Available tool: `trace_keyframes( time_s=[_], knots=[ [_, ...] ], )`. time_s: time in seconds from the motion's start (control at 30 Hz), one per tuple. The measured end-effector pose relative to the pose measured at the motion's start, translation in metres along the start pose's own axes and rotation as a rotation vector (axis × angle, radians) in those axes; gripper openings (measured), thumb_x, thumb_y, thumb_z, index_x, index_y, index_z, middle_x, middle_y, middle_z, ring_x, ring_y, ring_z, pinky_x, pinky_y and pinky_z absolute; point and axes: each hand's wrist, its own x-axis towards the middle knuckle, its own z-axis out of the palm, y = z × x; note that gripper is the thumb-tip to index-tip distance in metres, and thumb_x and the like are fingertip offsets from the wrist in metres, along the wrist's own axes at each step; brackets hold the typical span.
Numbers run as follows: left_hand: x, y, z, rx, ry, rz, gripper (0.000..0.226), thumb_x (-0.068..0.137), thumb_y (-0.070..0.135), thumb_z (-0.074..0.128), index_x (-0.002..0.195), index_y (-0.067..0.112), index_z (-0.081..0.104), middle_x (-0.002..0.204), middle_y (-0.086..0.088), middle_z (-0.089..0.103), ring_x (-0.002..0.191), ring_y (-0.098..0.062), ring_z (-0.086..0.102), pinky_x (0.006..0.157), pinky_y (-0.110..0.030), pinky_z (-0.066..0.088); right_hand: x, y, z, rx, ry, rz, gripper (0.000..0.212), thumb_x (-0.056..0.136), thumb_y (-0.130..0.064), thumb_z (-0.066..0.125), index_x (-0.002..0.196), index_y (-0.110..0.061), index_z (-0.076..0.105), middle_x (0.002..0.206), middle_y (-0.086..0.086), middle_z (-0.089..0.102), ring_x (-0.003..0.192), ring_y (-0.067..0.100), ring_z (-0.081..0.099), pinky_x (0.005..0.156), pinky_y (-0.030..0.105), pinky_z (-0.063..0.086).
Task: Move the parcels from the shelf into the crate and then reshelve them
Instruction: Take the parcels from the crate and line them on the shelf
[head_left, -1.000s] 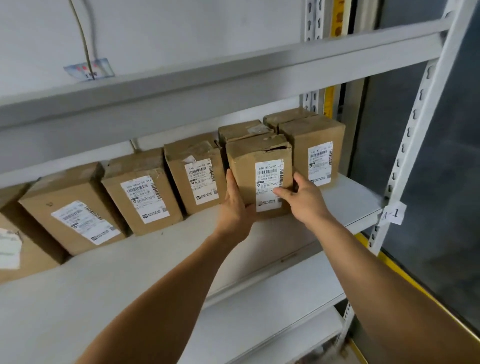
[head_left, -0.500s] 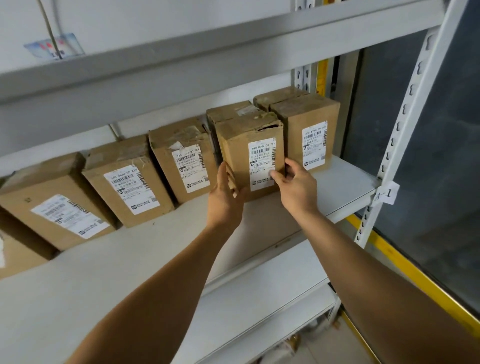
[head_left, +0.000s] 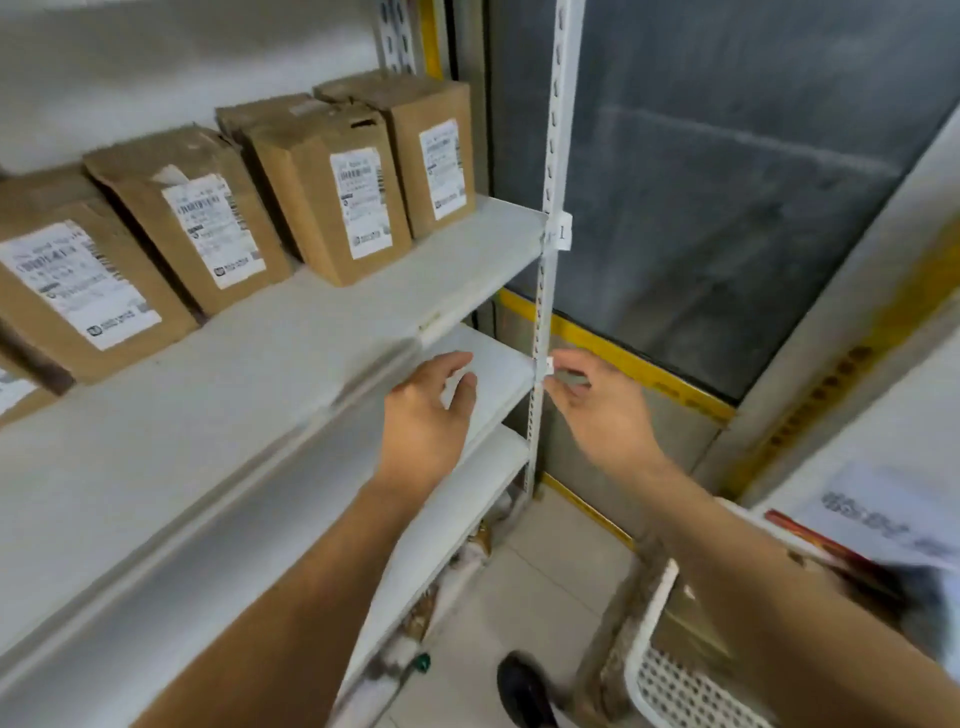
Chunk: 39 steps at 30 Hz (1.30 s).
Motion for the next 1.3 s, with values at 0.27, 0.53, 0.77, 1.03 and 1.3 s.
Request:
trace_keyframes(
  time_s=[0.27,0.53,0.77,1.03,1.3],
  knots=[
    [-0.118,0.035,0.118,0.031,-0.478,0.007,0.035,0.102,0.032,0.066,0.135,0.023,0.069,0.131,0.0,0.073,0.118,-0.021,0.068,0.102,-0.028,0.047,-0.163,0.109,-0.103,-0.221,0.026,0.352,0.042,0.102,-0.032,0.068,0.142,-0.02,0.063,0.135,0.0,0.07,0.12,0.023,0.066,0.097,0.033,0.051],
    [-0.206,0.117,0.263,0.047,-0.895,0.073,0.052,0.103,0.041,0.061,0.152,0.024,0.054,0.149,0.0,0.061,0.133,-0.022,0.058,0.107,-0.033,0.047,-0.263,0.232,-0.203,-0.311,0.144,0.656,0.046,0.098,-0.033,0.071,0.14,-0.016,0.065,0.134,0.006,0.071,0.123,0.028,0.065,0.098,0.035,0.05],
    [-0.281,0.174,0.403,0.058,-1.195,-0.083,0.069,0.103,0.05,0.059,0.163,0.029,0.032,0.165,0.0,0.042,0.147,-0.022,0.044,0.113,-0.037,0.043,-0.312,0.352,-0.293,-0.346,0.239,0.818,0.066,0.097,-0.038,0.074,0.153,-0.014,0.05,0.155,0.008,0.052,0.144,0.03,0.046,0.117,0.044,0.038],
    [-0.334,0.198,0.503,-0.083,-1.4,-0.369,0.09,0.102,0.04,0.067,0.167,0.019,0.008,0.153,0.01,0.041,0.128,-0.014,0.051,0.084,-0.019,0.049,-0.327,0.433,-0.324,0.026,0.217,1.047,0.077,0.097,-0.042,0.073,0.16,-0.016,0.036,0.151,0.007,0.055,0.137,0.03,0.054,0.106,0.038,0.046],
    [-0.328,0.184,0.476,-0.199,-1.33,-0.458,0.077,0.101,0.018,0.067,0.165,0.026,0.024,0.155,0.006,0.051,0.126,-0.008,0.055,0.094,-0.021,0.047,-0.332,0.407,-0.305,0.227,0.209,0.838,0.066,0.101,-0.024,0.07,0.159,-0.024,0.037,0.148,-0.007,0.056,0.13,0.014,0.058,0.11,0.037,0.05]
  ],
)
